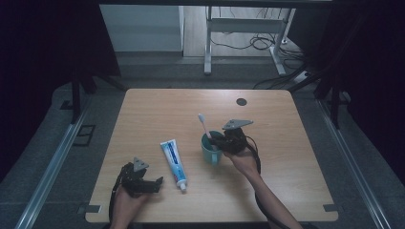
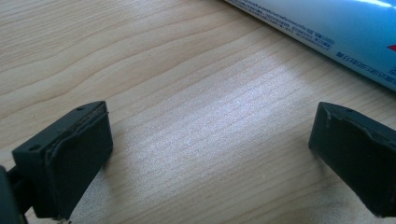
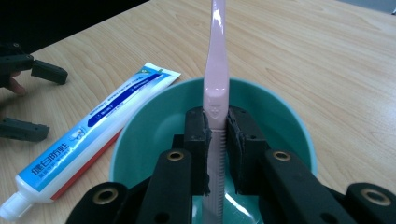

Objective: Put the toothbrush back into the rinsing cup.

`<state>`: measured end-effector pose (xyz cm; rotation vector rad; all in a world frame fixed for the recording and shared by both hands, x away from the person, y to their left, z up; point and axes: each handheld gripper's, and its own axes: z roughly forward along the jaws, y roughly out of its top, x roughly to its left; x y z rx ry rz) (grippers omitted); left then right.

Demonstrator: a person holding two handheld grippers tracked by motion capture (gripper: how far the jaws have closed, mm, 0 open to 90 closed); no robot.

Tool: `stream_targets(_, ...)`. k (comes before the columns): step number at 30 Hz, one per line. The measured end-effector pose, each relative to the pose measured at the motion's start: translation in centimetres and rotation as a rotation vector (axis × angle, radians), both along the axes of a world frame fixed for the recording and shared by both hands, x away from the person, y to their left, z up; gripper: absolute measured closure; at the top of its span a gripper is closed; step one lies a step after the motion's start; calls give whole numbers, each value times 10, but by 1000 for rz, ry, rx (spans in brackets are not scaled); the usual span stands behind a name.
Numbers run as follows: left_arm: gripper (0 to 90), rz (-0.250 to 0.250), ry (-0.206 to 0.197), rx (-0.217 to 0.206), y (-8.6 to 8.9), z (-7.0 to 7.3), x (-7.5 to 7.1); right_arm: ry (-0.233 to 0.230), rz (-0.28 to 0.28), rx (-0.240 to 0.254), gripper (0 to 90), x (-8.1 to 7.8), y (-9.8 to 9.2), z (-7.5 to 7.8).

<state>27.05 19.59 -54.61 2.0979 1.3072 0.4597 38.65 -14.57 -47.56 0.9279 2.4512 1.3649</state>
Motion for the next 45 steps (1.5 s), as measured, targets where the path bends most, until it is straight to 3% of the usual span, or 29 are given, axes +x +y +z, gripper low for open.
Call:
stream_targets(27,0,0,0,0,0,0,0,13,23,-34,753,1,7,-8)
stream_targets(45,0,0,0,0,0,0,0,-9,30,-32,677,-4,5,7)
